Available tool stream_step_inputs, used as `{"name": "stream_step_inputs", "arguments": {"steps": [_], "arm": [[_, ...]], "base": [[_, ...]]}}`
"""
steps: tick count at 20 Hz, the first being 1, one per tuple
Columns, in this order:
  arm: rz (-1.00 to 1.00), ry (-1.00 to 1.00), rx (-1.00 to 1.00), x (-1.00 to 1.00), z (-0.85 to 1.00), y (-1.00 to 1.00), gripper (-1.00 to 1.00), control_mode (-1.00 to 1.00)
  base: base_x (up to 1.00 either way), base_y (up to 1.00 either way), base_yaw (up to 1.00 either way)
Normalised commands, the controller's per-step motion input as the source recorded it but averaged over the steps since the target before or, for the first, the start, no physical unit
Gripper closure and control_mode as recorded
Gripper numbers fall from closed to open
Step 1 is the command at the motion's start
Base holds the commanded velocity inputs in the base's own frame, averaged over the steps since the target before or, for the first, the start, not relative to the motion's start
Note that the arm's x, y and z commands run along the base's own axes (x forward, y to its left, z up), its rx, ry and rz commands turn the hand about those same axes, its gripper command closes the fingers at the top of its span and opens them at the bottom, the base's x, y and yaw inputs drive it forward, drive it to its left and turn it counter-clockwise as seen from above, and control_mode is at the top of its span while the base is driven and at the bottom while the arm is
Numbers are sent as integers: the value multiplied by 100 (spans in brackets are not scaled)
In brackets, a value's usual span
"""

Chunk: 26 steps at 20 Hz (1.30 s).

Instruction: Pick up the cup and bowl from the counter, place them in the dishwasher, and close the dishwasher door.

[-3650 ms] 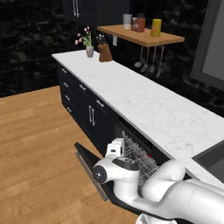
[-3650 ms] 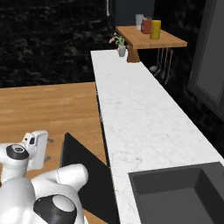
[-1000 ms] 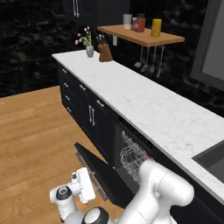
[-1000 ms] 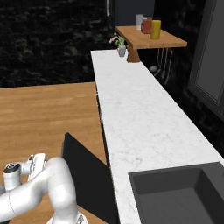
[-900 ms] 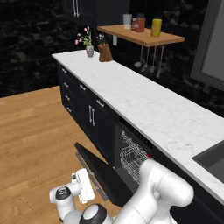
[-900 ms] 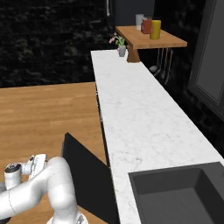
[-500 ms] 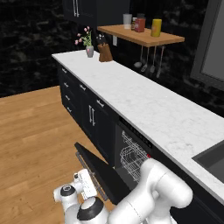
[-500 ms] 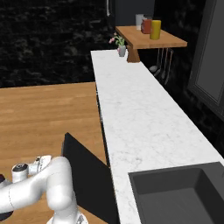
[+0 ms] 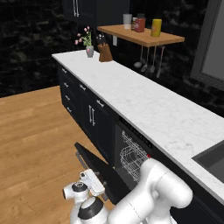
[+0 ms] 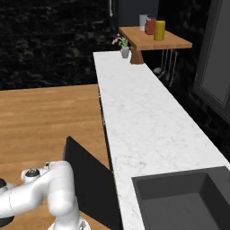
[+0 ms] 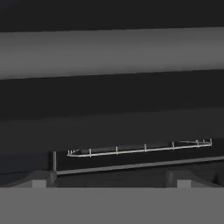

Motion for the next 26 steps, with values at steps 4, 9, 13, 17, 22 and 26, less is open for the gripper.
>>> {"name": "stream_step_inputs", "arguments": {"steps": [4, 9, 13, 17, 22, 26], "arm": [[0, 7, -7, 23, -71, 19, -100, -100], [-1, 0, 6, 0, 15, 84, -100, -100], [-14, 2, 2, 5, -13, 93, -100, -100], [-18, 37, -5, 31, -72, 50, -100, -100], [-20, 56, -20, 65, -100, 29, -100, -100], [-17, 59, -32, 51, -97, 3, -100, -100]], "base": [[0, 0, 0], [0, 0, 0], [0, 0, 0], [0, 0, 0], [0, 0, 0], [0, 0, 0]]}}
